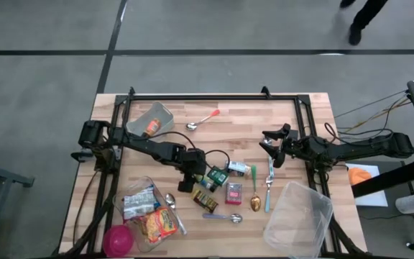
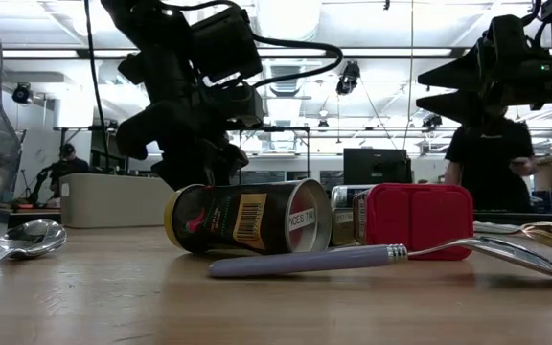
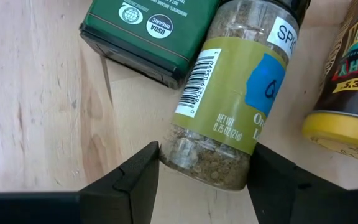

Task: Pick & Place Food Item
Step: Put the green seasoning bottle into the gray bin

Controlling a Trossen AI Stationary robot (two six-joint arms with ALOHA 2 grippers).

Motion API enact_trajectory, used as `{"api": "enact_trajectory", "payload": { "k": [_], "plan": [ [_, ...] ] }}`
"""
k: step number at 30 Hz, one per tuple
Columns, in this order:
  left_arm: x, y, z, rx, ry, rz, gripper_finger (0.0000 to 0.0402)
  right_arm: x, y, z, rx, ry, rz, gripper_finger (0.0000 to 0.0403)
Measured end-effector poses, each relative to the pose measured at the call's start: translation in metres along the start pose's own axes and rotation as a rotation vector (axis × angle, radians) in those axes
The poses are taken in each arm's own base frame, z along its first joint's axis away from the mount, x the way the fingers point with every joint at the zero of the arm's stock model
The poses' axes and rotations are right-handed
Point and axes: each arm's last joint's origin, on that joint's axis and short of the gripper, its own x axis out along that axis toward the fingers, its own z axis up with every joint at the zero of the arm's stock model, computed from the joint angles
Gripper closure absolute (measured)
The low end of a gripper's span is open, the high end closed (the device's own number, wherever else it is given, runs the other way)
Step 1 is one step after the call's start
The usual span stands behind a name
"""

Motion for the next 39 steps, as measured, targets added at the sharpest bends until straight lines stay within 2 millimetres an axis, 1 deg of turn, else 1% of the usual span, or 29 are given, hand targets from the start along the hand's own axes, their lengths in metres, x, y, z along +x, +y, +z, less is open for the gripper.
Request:
{"api": "enact_trajectory", "payload": {
  "k": [8, 18, 23, 29, 34, 39],
  "plan": [
    [0.0, 0.0, -0.001, -0.039, 0.009, -0.002, 0.0203, 0.0, 0.0, 0.0, 0.0, 0.0, 0.001, 0.0126],
    [-0.007, -0.002, -0.009, -0.211, 0.106, -0.004, 0.0203, 0.0, 0.0, 0.0, 0.0, 0.0, 0.0, 0.0126],
    [-0.014, -0.003, -0.015, -0.328, 0.154, 0.022, 0.0203, 0.0, 0.0, 0.0, 0.0, 0.0, 0.0, 0.0126],
    [-0.025, -0.004, -0.019, -0.521, 0.189, 0.063, 0.0203, 0.0, 0.0, 0.0, 0.0, 0.001, 0.0, 0.0126],
    [-0.028, -0.005, -0.024, -0.661, 0.238, 0.088, 0.0203, 0.0, 0.0, 0.0, -0.002, 0.004, -0.001, 0.0126],
    [-0.028, -0.004, -0.026, -0.772, 0.249, 0.141, 0.0203, 0.0, 0.0, -0.001, -0.006, 0.014, -0.003, 0.0126]
  ]
}}
